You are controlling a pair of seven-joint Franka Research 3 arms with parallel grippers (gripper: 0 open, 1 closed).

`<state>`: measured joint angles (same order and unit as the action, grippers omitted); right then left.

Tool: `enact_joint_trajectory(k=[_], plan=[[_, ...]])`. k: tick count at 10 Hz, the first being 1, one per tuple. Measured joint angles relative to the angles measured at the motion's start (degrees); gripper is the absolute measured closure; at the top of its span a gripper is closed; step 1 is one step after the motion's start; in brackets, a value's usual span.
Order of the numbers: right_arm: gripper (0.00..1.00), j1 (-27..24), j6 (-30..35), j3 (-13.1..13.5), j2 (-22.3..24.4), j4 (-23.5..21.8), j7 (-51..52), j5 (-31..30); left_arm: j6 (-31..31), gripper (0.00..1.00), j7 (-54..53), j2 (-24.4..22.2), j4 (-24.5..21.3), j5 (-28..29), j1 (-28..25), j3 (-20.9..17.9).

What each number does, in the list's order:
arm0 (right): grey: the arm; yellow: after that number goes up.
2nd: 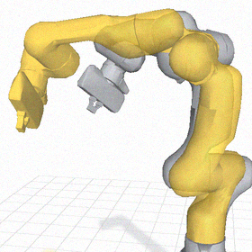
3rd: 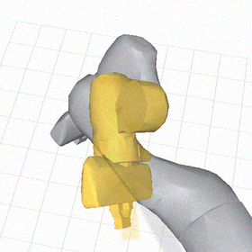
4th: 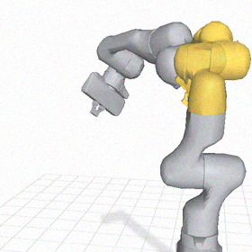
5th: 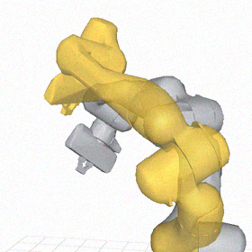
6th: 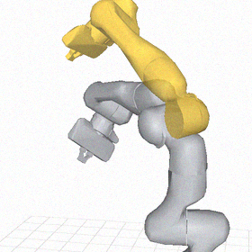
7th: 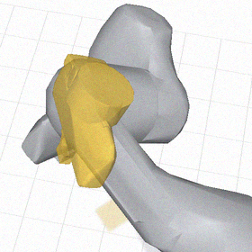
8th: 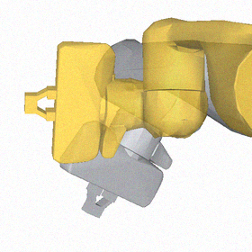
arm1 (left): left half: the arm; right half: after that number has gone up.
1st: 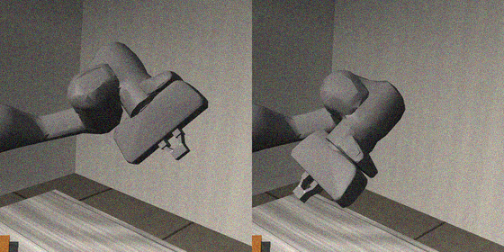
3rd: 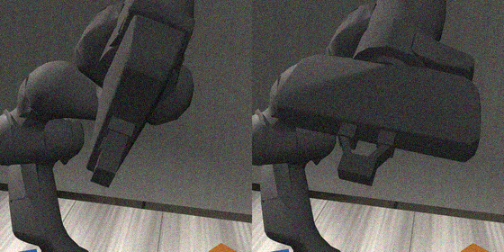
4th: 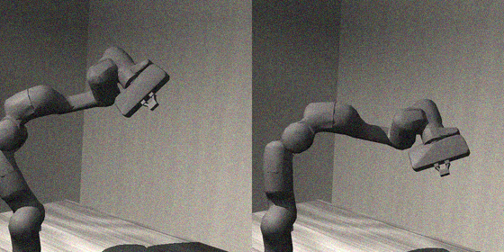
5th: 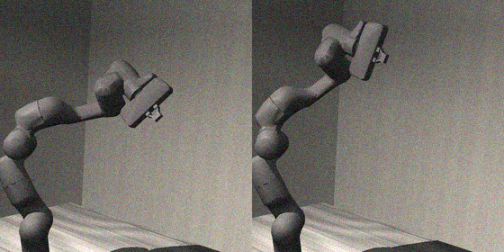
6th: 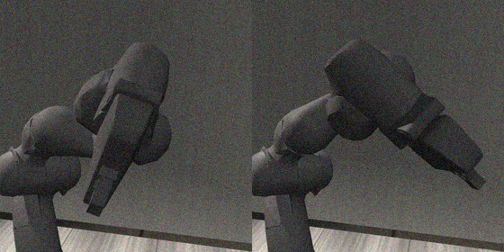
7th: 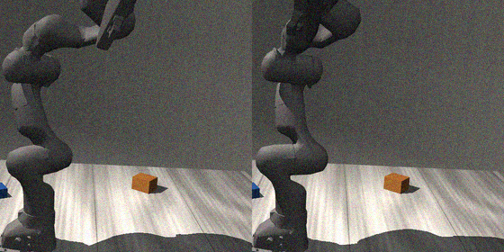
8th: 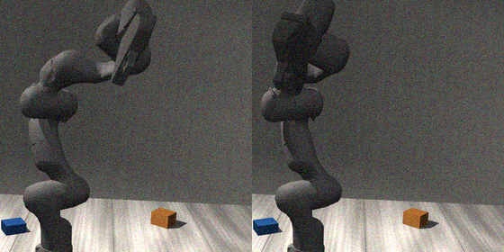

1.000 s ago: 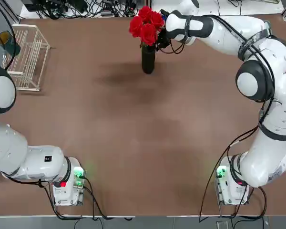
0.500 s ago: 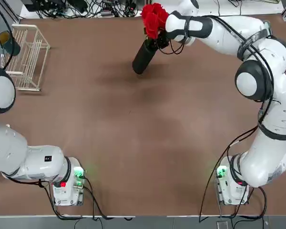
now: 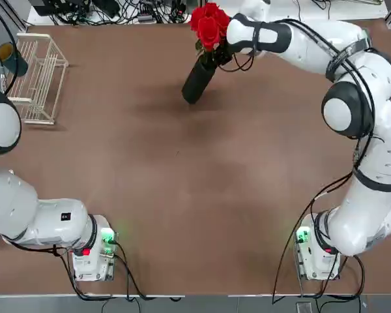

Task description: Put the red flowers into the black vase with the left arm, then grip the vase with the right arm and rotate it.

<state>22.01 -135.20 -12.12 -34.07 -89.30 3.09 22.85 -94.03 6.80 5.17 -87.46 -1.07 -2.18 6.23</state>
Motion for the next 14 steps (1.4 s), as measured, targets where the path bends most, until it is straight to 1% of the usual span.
enact_joint_trajectory(k=[2,3,4,5,7,8,10,12,14], plan=[[0.80,-0.81,11.20,0.13,1.44,5.77,0.15,-10.45,0.01,0.00,-0.01,0.12,0.00,-0.22,-0.08,-0.03],[0.80,-0.86,15.51,0.02,2.08,8.08,0.44,-15.98,0.01,0.00,-0.01,0.12,0.00,-0.24,-0.11,-0.04],[0.80,-0.81,18.23,-0.42,2.40,9.28,1.91,-21.12,0.01,0.00,-0.01,0.12,0.00,-0.24,-0.12,-0.05],[0.80,-0.61,18.87,-1.02,2.36,9.47,5.77,-24.31,0.01,0.00,-0.01,0.12,0.00,-0.24,-0.13,-0.05],[0.79,0.57,18.32,-1.65,2.13,9.45,16.85,-31.86,0.00,0.00,-0.01,0.12,0.00,-0.24,-0.15,-0.07],[0.79,1.44,16.28,-1.71,2.00,9.35,22.76,-33.89,0.00,0.00,-0.01,0.12,0.00,-0.25,-0.15,-0.06],[0.79,2.15,11.53,-1.93,1.57,9.08,33.57,-34.19,0.00,0.00,-0.01,0.12,0.03,-0.25,-0.12,0.07],[0.79,2.21,10.15,-2.54,0.37,8.89,36.77,-34.25,0.00,0.00,-0.01,0.12,0.10,-0.25,-0.04,0.18],[0.77,2.15,9.45,-2.51,-1.17,8.58,37.78,-34.28,0.00,0.00,-0.01,0.12,0.14,-0.25,-0.13,0.13]])
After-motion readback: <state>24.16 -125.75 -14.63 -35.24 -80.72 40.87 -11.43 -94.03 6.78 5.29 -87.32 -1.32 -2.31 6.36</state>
